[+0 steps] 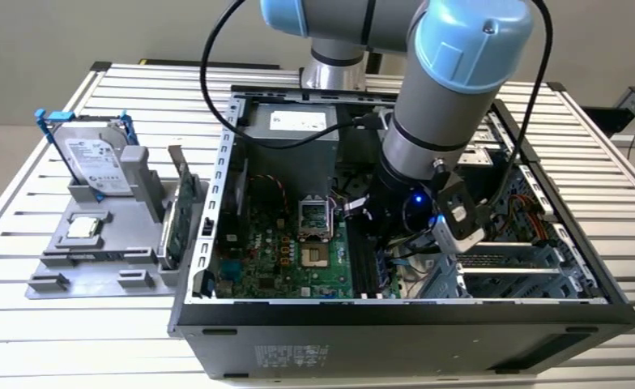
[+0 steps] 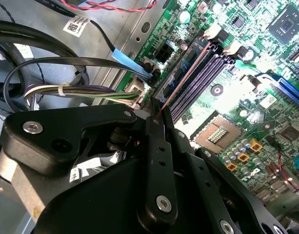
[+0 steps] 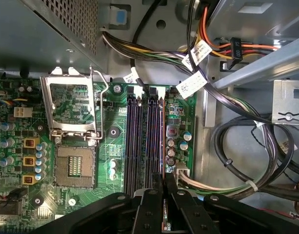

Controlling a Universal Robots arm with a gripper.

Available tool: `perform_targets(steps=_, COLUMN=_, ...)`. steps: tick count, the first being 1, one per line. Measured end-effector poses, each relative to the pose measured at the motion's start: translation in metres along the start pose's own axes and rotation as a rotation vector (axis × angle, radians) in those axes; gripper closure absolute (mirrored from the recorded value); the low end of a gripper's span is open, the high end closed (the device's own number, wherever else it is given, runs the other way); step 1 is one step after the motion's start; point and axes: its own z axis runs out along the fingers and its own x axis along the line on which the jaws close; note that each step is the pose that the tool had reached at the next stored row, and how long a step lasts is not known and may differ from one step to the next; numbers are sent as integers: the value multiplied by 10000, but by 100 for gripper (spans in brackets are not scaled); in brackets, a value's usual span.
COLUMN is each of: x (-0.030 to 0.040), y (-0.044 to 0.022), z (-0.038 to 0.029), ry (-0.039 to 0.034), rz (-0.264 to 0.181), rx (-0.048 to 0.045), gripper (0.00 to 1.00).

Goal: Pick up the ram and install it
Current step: 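Insert the ram into the slot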

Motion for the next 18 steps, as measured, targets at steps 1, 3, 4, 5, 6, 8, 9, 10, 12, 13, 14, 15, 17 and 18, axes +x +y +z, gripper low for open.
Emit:
perform_targets(steps=1, x=0, y=-1, z=6, ry=0, rz=0, rx=1, gripper=100)
perform_targets(steps=3, x=0, y=-1, z=18, ry=0, rz=0, rx=1, gripper=100)
perform_targets(steps=4, x=0, y=-1, z=25, ry=0, rz=0, rx=2, gripper=100)
perform_targets(steps=5, x=0, y=-2, z=32, ry=0, rz=0, rx=3, gripper=100)
perform_targets(steps=6, x=0, y=-2, z=38, ry=1, rz=0, rx=3, gripper=100)
perform_targets(steps=8, x=0, y=-1, z=44, ry=1, rz=1, rx=5, gripper=100)
perform_targets(steps=9, x=0, y=1, z=45, ry=1, rz=1, rx=6, gripper=100)
perform_targets(steps=10, x=0, y=3, z=46, ry=1, rz=1, rx=6, gripper=100)
perform_targets(steps=12, x=-1, y=8, z=48, ry=0, rz=0, rx=4, gripper=100)
perform_targets(steps=13, x=-1, y=10, z=48, ry=1, rz=0, rx=5, gripper=100)
perform_targets(steps=14, x=-1, y=11, z=48, ry=1, rz=0, rx=4, gripper=100)
perform_targets(steps=15, x=-1, y=12, z=49, ry=0, rz=0, rx=3, gripper=100)
perform_targets(steps=17, x=-1, y=12, z=49, ry=0, rz=1, rx=1, gripper=100)
perform_targets(steps=18, x=-1, y=12, z=50, ry=0, rz=0, rx=1, gripper=100)
